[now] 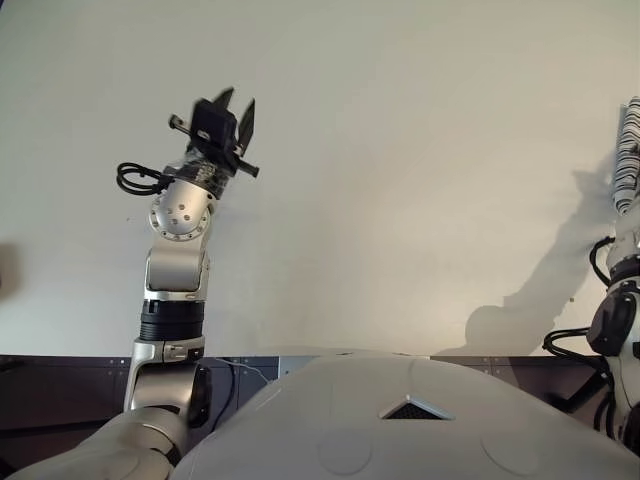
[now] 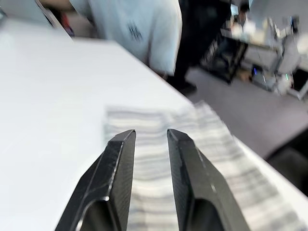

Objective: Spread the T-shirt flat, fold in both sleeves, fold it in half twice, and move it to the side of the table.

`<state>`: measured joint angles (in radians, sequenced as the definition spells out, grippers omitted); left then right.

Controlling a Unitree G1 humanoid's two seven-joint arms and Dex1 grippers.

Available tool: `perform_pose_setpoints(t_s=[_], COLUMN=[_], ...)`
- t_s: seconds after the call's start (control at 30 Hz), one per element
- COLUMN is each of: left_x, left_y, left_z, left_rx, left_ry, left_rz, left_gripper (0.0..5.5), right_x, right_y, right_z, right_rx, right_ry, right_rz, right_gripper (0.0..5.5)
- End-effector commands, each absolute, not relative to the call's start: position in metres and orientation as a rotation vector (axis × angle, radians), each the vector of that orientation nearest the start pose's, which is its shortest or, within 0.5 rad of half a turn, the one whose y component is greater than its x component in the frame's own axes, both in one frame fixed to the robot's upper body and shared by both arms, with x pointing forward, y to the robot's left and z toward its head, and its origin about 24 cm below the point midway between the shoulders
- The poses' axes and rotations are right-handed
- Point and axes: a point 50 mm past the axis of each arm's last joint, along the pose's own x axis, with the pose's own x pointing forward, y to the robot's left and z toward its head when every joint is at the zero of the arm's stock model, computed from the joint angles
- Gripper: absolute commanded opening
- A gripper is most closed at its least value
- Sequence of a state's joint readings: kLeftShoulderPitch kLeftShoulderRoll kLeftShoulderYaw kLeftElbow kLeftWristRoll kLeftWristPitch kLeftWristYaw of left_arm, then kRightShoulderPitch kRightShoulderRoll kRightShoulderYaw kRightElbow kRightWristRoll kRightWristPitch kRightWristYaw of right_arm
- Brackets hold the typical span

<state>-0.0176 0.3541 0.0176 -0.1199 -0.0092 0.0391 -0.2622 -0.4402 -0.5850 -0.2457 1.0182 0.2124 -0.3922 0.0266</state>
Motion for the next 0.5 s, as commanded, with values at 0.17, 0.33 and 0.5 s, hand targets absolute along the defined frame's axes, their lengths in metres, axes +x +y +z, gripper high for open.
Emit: perform_pose_setpoints(t_s=[0.17,0.33,0.5], left_x=[0.214,0.218,0.225], left_y=[0.146,0.143,0.151], left_z=[0.053,0.041,0.039], left_rx=[0.112,0.094,0.077], left_ry=[-0.032,-0.013,-0.027], left_rz=[-0.183,-0.153,-0.085], left_gripper=[1.48,1.48,1.48], right_x=[0.271,0.263,0.263], right_y=[-0.162,-0.151,-0.148], right_z=[0.027,0.028,0.032], right_rx=[-0.064,-0.033,-0.063], right_ry=[-0.042,-0.007,-0.022], right_rz=[0.137,0.121,0.124], right_gripper=[1.2,1.2,1.2])
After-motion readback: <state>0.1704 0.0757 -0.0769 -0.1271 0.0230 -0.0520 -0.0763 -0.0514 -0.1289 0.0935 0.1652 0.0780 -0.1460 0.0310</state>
